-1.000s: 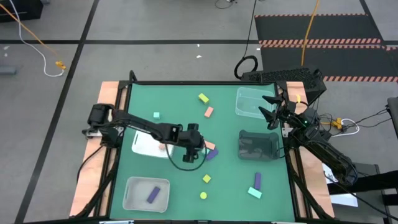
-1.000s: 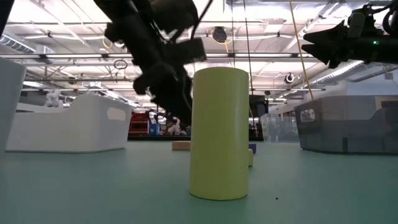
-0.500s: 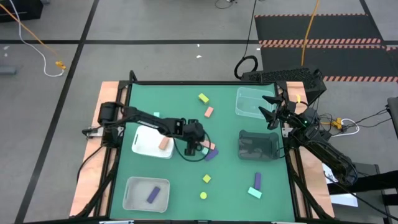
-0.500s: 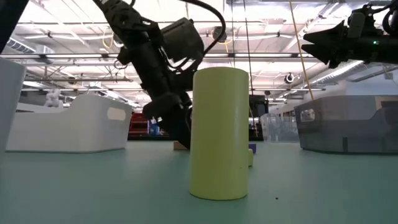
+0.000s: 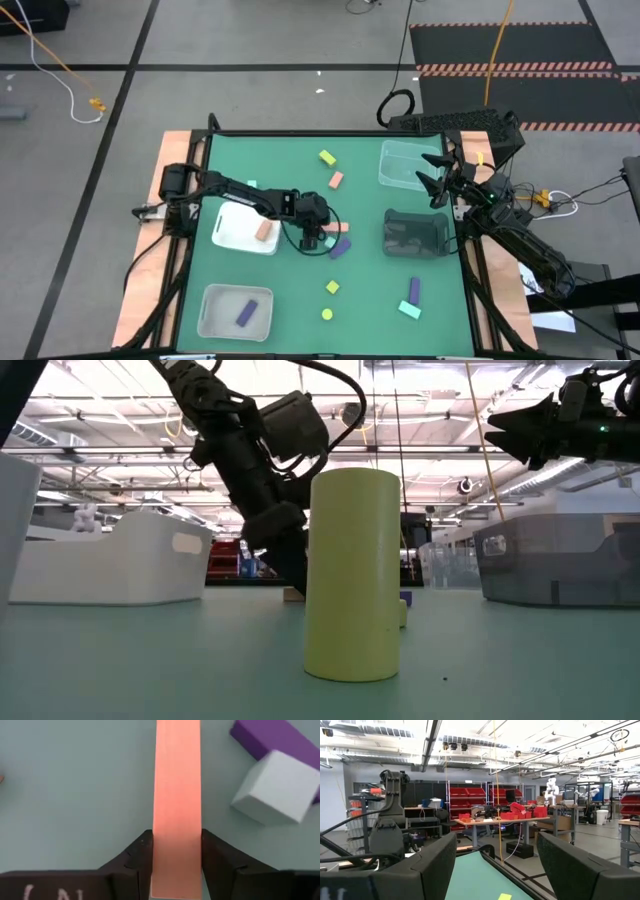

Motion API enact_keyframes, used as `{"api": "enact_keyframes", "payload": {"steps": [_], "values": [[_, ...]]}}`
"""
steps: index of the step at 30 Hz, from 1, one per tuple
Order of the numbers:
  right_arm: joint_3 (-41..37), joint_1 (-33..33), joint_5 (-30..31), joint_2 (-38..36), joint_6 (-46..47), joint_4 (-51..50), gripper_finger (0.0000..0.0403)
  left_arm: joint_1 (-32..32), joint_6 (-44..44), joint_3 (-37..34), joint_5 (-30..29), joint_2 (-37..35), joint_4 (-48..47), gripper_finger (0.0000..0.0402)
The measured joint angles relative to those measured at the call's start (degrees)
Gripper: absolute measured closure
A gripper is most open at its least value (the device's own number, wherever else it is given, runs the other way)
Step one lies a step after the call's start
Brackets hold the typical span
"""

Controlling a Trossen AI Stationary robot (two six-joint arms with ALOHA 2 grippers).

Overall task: Sort & place blocks by color
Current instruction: Put the bottom brown block into the white bin

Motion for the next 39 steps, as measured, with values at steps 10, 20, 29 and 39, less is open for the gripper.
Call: {"api": "enact_keyframes", "payload": {"steps": [10, 20, 29, 39], "values": [[-0.01, 0.02, 0.02, -0.02, -0.01, 0.02, 0.0133, 1.45, -13.45, -0.22, -0.86, -4.23, 4.51, 0.0271], [-0.02, 0.02, -0.03, 0.25, -0.02, 0.2, 0.0133, -3.73, -12.54, -0.1, -1.26, -18.49, 17.71, 0.0271], [-0.02, 0.02, -0.02, 0.87, -0.02, -0.16, 0.0133, -12.58, -7.0, -0.07, -1.28, -26.42, 22.23, 0.0271], [-0.02, 0.02, 0.02, 0.87, 0.0, 0.07, 0.0133, -18.4, -6.19, -0.09, -3.03, -27.42, 22.05, 0.0271]]}}
